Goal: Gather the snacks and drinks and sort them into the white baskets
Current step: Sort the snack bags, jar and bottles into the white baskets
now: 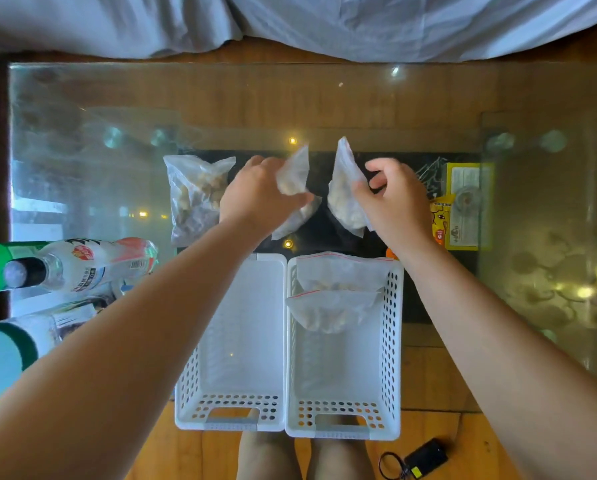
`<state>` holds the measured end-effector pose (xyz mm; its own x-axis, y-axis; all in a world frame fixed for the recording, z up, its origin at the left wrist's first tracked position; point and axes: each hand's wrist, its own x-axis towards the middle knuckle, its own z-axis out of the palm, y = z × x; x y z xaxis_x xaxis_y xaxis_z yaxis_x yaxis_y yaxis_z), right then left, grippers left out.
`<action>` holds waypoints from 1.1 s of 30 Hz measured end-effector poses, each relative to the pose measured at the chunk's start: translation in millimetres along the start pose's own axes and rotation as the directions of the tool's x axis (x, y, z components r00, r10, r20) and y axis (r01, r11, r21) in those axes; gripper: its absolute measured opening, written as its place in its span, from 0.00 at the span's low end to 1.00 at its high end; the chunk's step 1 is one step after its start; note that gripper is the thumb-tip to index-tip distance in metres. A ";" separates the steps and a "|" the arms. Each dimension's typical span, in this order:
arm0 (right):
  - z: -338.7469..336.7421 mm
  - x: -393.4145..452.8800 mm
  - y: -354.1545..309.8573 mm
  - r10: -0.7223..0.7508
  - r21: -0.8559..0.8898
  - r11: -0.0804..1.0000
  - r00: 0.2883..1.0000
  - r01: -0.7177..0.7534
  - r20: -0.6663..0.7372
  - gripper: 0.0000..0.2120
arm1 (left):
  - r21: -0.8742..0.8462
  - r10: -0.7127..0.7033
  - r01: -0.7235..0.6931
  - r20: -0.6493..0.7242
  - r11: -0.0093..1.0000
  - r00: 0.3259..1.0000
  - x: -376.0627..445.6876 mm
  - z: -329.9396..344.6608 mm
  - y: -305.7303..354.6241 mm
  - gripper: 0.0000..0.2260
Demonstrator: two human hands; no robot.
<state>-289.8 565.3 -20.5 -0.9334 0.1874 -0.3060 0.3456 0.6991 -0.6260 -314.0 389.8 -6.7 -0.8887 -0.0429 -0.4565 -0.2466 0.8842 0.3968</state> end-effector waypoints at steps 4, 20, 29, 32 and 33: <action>4.0 10.6 -17.1 -0.042 -0.133 0.990 0.998 0.048 0.044 0.14 | 0.103 -0.023 0.032 -0.088 0.994 0.996 9.4 -1.1 13.8 0.11; -1.6 5.1 -0.6 -0.016 -0.107 0.994 0.997 0.024 0.082 0.13 | -0.010 0.060 -0.059 0.087 0.998 0.994 1.5 -2.1 -15.0 0.18; -17.8 -8.6 15.8 0.029 -0.131 0.991 0.997 -0.019 0.078 0.12 | 0.004 0.058 -0.059 0.138 0.998 0.989 -8.4 -5.9 -19.6 0.12; -14.8 -2.7 18.0 0.082 -0.056 0.996 0.990 -0.076 0.113 0.13 | -0.007 0.067 -0.067 0.103 0.998 0.992 -10.9 -4.6 -19.7 0.14; -13.8 -1.1 17.4 0.095 -0.067 0.994 0.987 -0.087 0.129 0.12 | -0.021 0.072 -0.071 0.073 0.997 0.995 -12.9 -6.2 -19.4 0.14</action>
<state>-284.2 586.8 -21.2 -0.8758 0.1625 -0.4545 0.4185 0.7246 -0.5475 -300.1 370.3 -3.5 -0.8736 0.0552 -0.4835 -0.1908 0.8751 0.4447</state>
